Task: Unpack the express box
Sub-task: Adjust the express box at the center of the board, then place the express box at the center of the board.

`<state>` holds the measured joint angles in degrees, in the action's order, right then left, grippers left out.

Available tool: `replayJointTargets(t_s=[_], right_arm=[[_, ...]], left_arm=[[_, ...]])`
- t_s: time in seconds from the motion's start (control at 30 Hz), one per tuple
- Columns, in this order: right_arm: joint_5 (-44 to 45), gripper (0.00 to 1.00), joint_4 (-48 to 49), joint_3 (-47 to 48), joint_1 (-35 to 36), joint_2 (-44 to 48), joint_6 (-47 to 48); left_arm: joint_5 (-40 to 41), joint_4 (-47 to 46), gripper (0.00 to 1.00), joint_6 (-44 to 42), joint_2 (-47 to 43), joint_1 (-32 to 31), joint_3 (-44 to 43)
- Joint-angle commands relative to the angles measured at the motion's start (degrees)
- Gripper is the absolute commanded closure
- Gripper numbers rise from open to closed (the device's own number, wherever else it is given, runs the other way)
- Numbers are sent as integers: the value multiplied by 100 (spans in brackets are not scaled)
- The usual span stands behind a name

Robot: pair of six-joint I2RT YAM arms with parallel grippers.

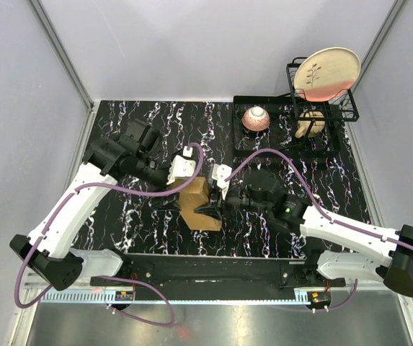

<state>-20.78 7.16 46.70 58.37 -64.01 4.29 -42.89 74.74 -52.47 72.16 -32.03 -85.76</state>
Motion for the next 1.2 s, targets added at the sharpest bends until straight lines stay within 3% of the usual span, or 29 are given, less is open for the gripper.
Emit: replayJointTargets(t_s=[0.0, 0.07, 0.1, 0.17, 0.23, 0.33, 0.37, 0.5, 0.6, 0.7, 0.93, 1.17], right_arm=[[-164, 67, 312, 296, 87, -24, 89], [-146, 65, 435, 244, 87, -50, 80], [-129, 64, 470, 217, 87, -76, 63], [-93, 59, 567, 199, 87, -103, 36], [-41, 57, 629, 147, 87, -121, 10], [99, 44, 760, 68, 96, -138, 1], [161, 30, 778, 24, 87, -121, 1], [582, 1, 787, -187, 87, 81, 71], [942, 0, 743, -415, 87, 467, 71], [1250, 0, 559, -617, 87, 950, 36], [1717, 0, -21, -925, 87, 2110, -131], [2007, 0, -250, -1110, 87, 2586, -236]], left_arm=[[-411, 408, 19, -614, 279, -22, -371], [-492, 892, 34, -860, 535, -22, -703], [-501, 1032, 51, -914, 780, -22, -810], [-509, 1385, 67, -1081, 1001, -22, -1022], [-536, 1377, 76, -1002, 1142, -22, -1031], [-571, 1377, 76, -1055, 1125, -22, -900], [-527, 1368, 76, -1029, 1107, -22, -873], [-80, 1114, 76, -757, 976, -22, -566], [684, -287, 72, 42, 633, -22, 136], [1387, -1028, 72, 683, 510, -31, 621], [2153, -2155, 67, 1641, 439, -66, 1385], [2707, -3176, 60, 2030, 193, -268, 2247]])
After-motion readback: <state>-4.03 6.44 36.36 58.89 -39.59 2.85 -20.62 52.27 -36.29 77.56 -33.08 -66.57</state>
